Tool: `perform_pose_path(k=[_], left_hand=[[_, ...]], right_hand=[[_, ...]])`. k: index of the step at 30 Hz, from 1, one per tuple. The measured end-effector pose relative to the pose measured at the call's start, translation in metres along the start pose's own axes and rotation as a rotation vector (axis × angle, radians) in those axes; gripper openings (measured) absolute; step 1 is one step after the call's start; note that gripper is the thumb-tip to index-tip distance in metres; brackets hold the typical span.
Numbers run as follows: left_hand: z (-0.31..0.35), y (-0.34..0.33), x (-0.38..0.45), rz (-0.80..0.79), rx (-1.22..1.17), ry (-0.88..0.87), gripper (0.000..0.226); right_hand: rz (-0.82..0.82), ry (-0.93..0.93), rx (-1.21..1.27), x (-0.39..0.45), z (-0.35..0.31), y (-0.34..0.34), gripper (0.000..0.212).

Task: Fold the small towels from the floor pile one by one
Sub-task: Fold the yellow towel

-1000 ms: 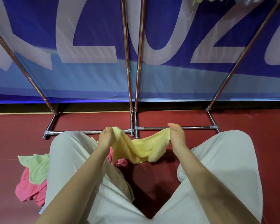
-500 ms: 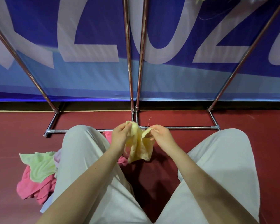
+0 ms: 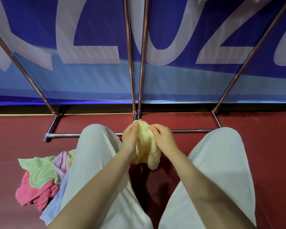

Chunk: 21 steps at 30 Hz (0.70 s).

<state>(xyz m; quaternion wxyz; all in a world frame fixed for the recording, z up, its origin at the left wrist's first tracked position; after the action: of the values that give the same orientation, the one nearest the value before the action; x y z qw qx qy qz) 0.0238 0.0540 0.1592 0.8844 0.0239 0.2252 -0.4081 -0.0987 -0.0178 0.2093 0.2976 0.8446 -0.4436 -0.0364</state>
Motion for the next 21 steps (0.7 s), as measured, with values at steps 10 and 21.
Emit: perform_pose_path(k=[10,21], left_hand=[[-0.016,-0.018,0.0,-0.119,-0.089,0.169,0.031],[-0.016,-0.025,-0.005,-0.233,-0.173,0.265,0.03]], right_hand=[[0.035,-0.089,0.201,0.007,-0.001,-0.009,0.015],[0.075,-0.107,0.11,0.011,0.0,-0.008,0.014]])
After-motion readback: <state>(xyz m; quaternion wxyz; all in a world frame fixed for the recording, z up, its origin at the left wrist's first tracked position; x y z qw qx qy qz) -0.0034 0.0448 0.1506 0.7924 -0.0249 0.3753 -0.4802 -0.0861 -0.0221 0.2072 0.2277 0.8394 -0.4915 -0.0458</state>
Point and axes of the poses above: each hand's wrist, its own x-axis towards the middle knuckle, its own y-axis out of the back of the hand, z = x × y, the point moved 9 cm from there along x, towards the middle knuckle, and after that the axes turned 11 degrees about y, right-handed, at the moved point
